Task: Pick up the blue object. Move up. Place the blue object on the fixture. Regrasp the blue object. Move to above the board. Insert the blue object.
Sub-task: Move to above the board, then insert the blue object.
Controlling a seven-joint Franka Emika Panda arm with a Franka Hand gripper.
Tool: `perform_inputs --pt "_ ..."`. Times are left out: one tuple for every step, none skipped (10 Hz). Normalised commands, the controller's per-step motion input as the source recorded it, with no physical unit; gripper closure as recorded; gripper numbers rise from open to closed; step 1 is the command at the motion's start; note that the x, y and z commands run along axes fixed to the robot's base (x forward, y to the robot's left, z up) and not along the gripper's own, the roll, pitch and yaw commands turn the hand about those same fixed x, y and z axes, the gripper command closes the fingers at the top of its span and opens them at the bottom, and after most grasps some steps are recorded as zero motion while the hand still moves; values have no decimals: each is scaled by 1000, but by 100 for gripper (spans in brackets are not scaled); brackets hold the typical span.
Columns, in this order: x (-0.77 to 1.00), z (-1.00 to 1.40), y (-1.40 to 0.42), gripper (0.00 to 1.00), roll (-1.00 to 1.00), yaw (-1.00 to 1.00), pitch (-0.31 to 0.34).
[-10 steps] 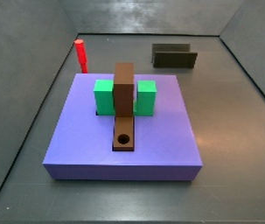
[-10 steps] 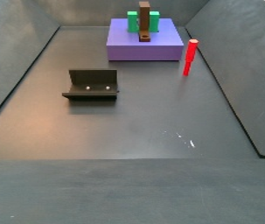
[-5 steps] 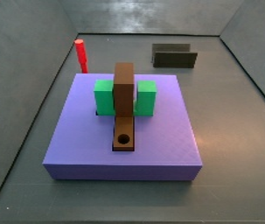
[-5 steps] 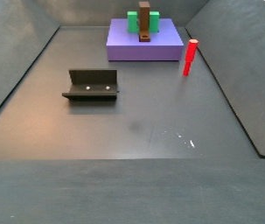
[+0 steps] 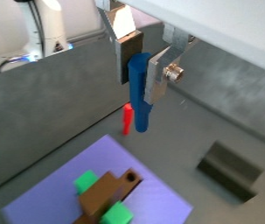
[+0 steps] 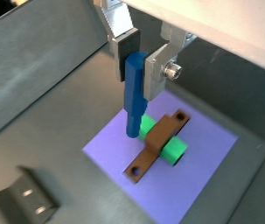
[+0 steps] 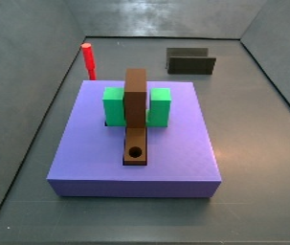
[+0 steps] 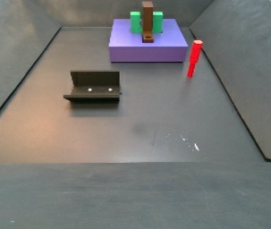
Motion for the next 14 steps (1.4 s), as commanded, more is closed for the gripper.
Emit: perform_inputs --pt "-70 5 4 100 -547 -3 34" --pt "-50 -2 2 100 -308 -2 4" --pt "80 -14 -17 100 0 -23 10" --pt "46 -169 -51 100 -150 -97 0" --pt "20 -286 -140 100 -207 -17 37" --pt "0 -426 -694 100 -306 0 44" --pt "0 -391 -769 100 -320 0 57" --pt "0 -331 -794 100 -323 0 76" --pt "0 -377 -777 100 -320 0 64" --pt "0 -494 -671 100 -267 0 27" --pt "0 -706 -423 100 -161 0 3" --pt "94 -649 -177 100 66 0 0" --pt "69 -720 -54 100 134 63 -14" --pt "0 -723 -86 100 143 206 -87"
